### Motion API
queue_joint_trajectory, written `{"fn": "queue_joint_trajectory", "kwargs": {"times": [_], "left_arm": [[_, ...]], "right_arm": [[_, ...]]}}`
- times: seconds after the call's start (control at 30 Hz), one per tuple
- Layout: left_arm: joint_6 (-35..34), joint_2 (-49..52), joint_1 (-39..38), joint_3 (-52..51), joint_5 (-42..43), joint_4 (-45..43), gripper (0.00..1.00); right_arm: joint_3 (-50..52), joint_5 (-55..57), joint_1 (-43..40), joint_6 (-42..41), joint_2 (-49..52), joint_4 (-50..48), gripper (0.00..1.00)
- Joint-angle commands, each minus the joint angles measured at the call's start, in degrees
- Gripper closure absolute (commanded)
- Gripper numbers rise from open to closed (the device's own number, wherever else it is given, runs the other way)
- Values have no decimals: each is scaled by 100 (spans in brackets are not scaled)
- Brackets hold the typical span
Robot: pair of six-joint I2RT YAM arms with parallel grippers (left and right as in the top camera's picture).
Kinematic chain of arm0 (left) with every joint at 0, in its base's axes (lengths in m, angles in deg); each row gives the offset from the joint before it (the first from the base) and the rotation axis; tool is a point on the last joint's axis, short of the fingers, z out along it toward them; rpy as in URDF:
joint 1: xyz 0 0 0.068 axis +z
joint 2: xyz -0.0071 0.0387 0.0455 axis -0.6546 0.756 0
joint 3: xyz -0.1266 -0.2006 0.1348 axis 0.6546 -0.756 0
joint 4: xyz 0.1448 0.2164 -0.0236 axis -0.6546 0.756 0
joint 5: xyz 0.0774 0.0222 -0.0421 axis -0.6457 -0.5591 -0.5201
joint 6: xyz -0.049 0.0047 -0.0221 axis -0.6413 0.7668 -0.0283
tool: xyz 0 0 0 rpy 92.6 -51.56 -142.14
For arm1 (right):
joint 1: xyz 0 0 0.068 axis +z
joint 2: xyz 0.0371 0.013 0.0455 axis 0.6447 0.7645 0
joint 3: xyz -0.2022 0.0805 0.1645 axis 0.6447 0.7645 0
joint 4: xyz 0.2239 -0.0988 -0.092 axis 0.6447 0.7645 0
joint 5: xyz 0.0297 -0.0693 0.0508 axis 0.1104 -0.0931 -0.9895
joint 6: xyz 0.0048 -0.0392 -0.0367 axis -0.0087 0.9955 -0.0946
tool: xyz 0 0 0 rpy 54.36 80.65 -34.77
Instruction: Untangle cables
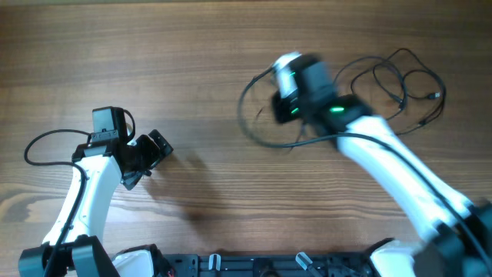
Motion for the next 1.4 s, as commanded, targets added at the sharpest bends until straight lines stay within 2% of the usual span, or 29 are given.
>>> {"fn": "queue_joint_trajectory", "kwargs": {"times": [0.0,0.07,0.17,0.3,0.47,0.5,0.53,0.57,0.6,0.63,0.67,0.73,0.77,0.93,0.97,1.1,1.27,1.37], "left_arm": [[28,-76,37,17,-72,0,0],[26,-76,37,17,-72,0,0],[26,-76,37,17,-55,-2,0],[28,-76,37,17,-57,0,0],[26,-76,37,17,-57,-2,0],[26,-76,37,17,-55,-2,0],[26,-76,37,17,-55,0,0],[26,-76,37,17,-57,-2,0],[26,-76,37,17,-55,-2,0],[26,-76,37,17,-55,-4,0],[24,-76,37,17,-55,-4,0],[24,-76,37,17,-52,-2,0],[-31,-76,37,17,-52,-4,0],[-151,-76,35,17,-50,-4,0],[-151,-76,35,17,-50,-4,0],[-149,-68,-7,17,-52,20,0],[-151,-68,-201,17,-52,15,0],[-149,-68,-264,17,-55,-2,0]], "right_arm": [[-173,74,-1054,-693,-1294,-258,96],[-173,79,-1919,-918,-1851,-389,96],[-170,74,-3001,-960,-1923,-184,96],[-170,72,-3650,-957,-1467,-37,96],[-170,74,-3930,-894,-850,61,95],[-170,74,-3985,-896,-732,105,90],[-170,66,-4013,-898,-619,114,68],[-170,-109,-4011,-894,-481,116,32],[-170,-337,-4011,-892,-404,136,15],[-170,-605,-4011,-881,-341,177,11],[-170,-1255,-4011,-678,-227,216,10],[-168,-2468,-3873,-326,22,243,21],[-166,-2686,-3729,-144,153,275,24],[-166,-2306,-2590,1246,879,321,26],[-166,-2035,-2365,1478,1049,223,21],[-166,-750,-1759,1963,1718,-584,17],[-166,-715,-1694,2015,2527,-1274,18],[-166,-918,-1694,2422,2975,-1475,20]]}}
